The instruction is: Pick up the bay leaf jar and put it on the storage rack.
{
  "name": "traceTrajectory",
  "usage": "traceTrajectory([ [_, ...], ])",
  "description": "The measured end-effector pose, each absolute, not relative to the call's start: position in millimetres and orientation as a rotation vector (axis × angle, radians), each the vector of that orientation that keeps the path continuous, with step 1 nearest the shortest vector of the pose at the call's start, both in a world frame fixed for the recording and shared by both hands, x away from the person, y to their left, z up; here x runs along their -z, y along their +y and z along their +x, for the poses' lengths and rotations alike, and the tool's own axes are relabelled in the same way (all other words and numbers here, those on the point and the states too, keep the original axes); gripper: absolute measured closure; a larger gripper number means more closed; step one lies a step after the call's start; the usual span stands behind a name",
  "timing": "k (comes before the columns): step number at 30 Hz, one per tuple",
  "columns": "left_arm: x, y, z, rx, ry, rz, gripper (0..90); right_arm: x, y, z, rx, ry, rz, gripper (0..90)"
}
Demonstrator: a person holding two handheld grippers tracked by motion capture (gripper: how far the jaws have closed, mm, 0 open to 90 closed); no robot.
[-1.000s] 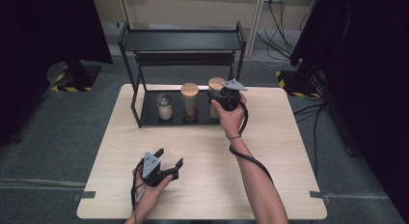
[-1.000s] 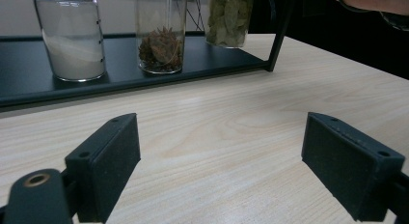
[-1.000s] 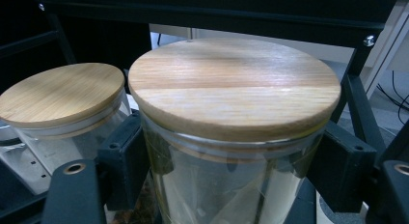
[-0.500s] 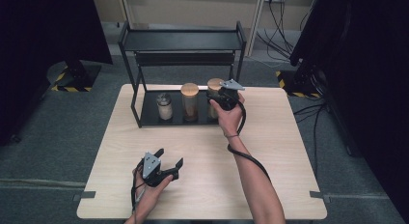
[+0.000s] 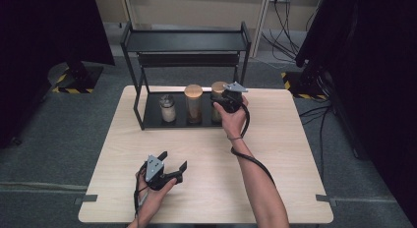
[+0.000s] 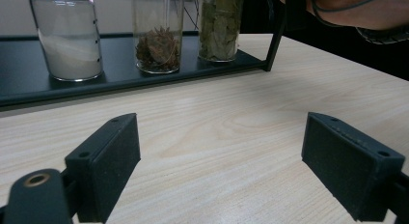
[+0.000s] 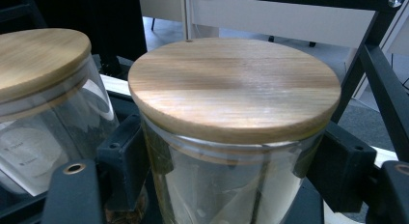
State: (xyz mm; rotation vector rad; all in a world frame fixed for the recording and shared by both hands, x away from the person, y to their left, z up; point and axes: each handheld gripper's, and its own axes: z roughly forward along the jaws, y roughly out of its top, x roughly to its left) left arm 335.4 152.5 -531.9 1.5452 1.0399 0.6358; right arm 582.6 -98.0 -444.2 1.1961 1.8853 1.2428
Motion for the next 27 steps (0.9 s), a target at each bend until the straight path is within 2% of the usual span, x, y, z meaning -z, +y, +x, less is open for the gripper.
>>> traceTrajectory([
  [27,531.8,151.3,334.7,-0.638,1.035,1.553,13.0,446.2,-101.7,578.9,-1.236,1.899,1.185,24.8],
])
